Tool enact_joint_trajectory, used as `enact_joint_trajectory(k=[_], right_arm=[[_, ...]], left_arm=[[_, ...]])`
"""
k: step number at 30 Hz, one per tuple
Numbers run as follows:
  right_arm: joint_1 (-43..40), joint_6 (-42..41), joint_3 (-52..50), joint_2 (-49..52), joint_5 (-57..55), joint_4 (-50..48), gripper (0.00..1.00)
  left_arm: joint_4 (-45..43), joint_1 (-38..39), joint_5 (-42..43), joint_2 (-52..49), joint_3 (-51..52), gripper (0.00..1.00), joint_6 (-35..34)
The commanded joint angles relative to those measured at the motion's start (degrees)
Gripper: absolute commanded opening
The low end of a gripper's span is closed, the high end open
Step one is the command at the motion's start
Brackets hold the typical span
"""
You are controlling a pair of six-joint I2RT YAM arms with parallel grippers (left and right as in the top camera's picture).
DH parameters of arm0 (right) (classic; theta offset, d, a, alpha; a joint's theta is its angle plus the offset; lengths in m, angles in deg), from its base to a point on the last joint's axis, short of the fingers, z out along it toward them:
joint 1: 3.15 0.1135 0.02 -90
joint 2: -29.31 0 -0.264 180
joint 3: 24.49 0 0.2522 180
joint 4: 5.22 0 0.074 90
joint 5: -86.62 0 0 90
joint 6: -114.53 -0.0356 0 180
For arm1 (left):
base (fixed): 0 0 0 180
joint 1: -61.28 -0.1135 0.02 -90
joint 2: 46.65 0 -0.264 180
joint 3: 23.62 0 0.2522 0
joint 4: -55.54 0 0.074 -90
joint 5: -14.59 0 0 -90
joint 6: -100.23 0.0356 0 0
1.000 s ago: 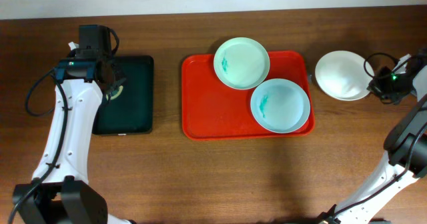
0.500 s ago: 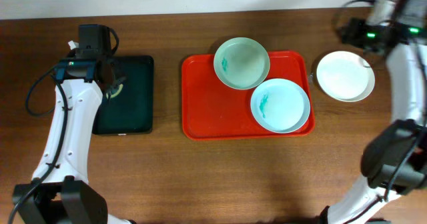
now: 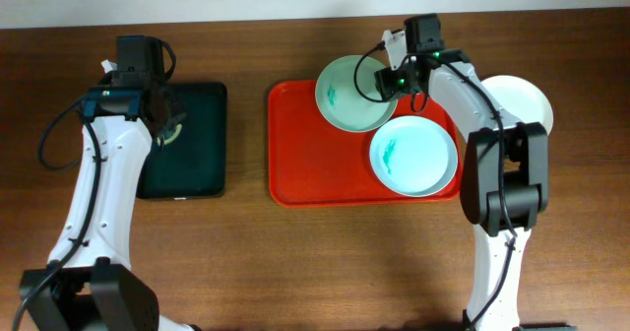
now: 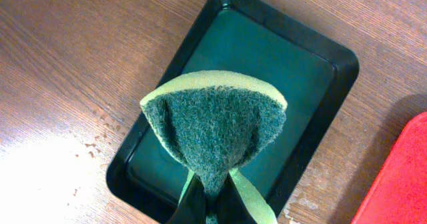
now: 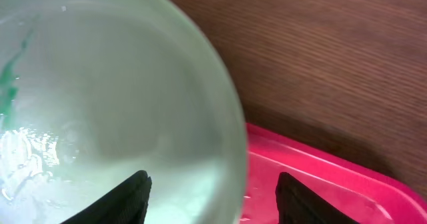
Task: Clean dirty plates on tray and stack at the side
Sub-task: 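Grasp the back plate rim with the right gripper, pull it forward, then scrub the held plate with the sponge in the left gripper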
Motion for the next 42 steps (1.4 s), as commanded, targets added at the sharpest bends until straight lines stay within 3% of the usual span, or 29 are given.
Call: enact_joint_trajectory(k=[1,8,9,12,14,17,22,29,32,37,42], right_arm=[[0.9,0.2,-0.2,1.0,-0.5,-0.9,0.54],[0.9,-1.3,-0.2,2.6,-0.5,-0.5,0.47],[0.9,-1.4,-0.2,2.6,-0.5,-0.5,0.34],[0.9,-7.4,0.0,0.6,0.8,0.5,0.09],[0.9,-7.4,0.6,-0.9,6.1,2.1,0.04],[0.9,-11.0,0.6,-2.9,13.0,6.9,0.04],[2.8,-14.8,0.0,-2.9,12.8,15.7,0.04],[6.2,-14.8,-5.3,-2.9,8.0,14.7,0.04],[6.2,-14.8,-8.9,-2.9,7.9,10.1,0.04],[6.2,-14.8,-11.2,-2.9,7.9,9.2,0.04],[6.2,-14.8,-11.2,-2.9,7.9,8.9,0.04]], left_arm=[[-0.2,-0.2,-0.5,-0.6,0.2,0.00,-0.5],[-0.1,-0.2,-0.3,-0.6,0.2,0.00,-0.5],[-0.1,-0.2,-0.3,-0.6,0.2,0.00,-0.5],[-0.1,-0.2,-0.3,-0.6,0.2,0.00,-0.5],[-0.1,-0.2,-0.2,-0.6,0.2,0.00,-0.5],[-0.1,-0.2,3.9,-0.6,0.2,0.00,-0.5],[-1.2,1.0,13.4,-0.8,0.2,0.00,1.2],[-5.7,11.6,18.1,-7.2,0.2,0.00,1.2],[-11.1,17.2,23.4,-12.3,0.2,0.00,1.2],[-21.9,25.7,23.8,-21.0,0.2,0.00,0.7],[-27.2,26.4,22.8,-26.3,0.2,0.00,0.5]])
